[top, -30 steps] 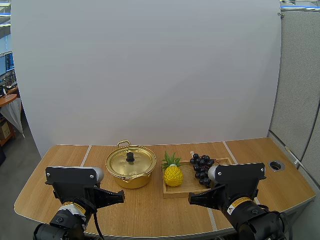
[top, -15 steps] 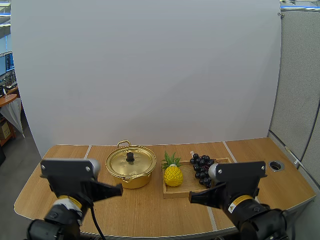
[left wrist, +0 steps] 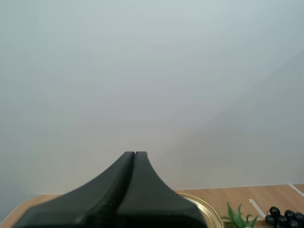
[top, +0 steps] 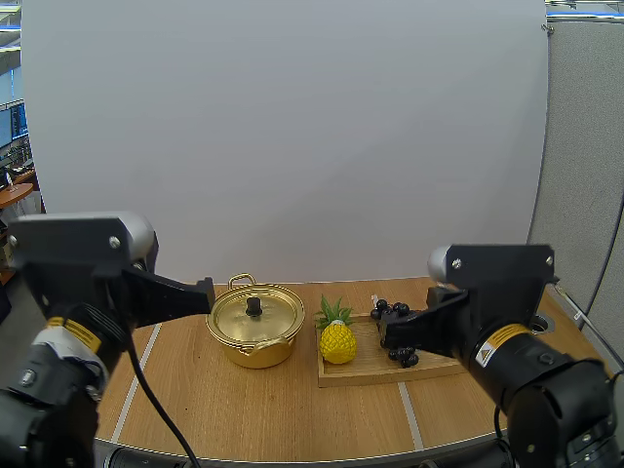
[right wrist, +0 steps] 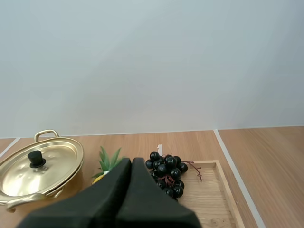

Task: Open the pot, put the pineapple inside, and close it

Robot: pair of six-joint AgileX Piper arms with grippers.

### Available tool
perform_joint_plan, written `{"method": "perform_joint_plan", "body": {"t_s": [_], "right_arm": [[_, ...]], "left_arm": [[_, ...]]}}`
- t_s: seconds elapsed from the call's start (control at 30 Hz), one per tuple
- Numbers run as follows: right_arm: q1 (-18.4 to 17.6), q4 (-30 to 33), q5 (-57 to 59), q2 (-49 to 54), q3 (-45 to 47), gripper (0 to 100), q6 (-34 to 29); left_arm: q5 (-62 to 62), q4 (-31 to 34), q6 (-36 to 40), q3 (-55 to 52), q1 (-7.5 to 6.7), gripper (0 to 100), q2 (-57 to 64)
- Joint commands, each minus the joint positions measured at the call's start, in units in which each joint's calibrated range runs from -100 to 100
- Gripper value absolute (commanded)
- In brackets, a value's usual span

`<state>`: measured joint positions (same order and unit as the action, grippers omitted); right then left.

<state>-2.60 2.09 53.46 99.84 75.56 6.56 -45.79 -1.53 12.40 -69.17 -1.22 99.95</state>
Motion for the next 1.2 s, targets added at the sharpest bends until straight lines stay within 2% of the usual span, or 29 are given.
{"method": "perform_joint_plan", "body": {"t_s": [0.0, 0.1, 0.23, 0.53, 0.93, 1.17], "right_arm": [[0.2, -2.1, 7.9, 0.2, -3.7, 0, 0.5], [0.2, -3.6, 14.4, 0.2, -5.7, 0, 0.5], [0.2, -4.6, 17.8, -0.6, -6.9, 0, 3.8], [0.2, -6.4, 23.3, -17.0, -10.1, 0, 4.2], [0.2, -6.9, 22.3, -38.8, -15.6, 0, 4.2], [0.2, -6.9, 21.1, -43.7, -15.6, 0, 4.2]], "left_arm": [[-7.0, 0.0, -0.2, 3.1, 0.07, 0, 0.1], [-7.2, 0.0, -0.2, 4.2, 0.07, 0, 0.1], [-8.5, 0.0, -0.2, 4.5, 0.07, 0, -2.4], [-12.3, 0.0, -0.2, 4.7, 0.07, 0, -14.3], [-12.2, 0.0, 0.1, 11.7, 0.07, 0, -29.1], [-15.9, 0.0, 0.1, 13.9, 0.07, 1, -38.1]]}}
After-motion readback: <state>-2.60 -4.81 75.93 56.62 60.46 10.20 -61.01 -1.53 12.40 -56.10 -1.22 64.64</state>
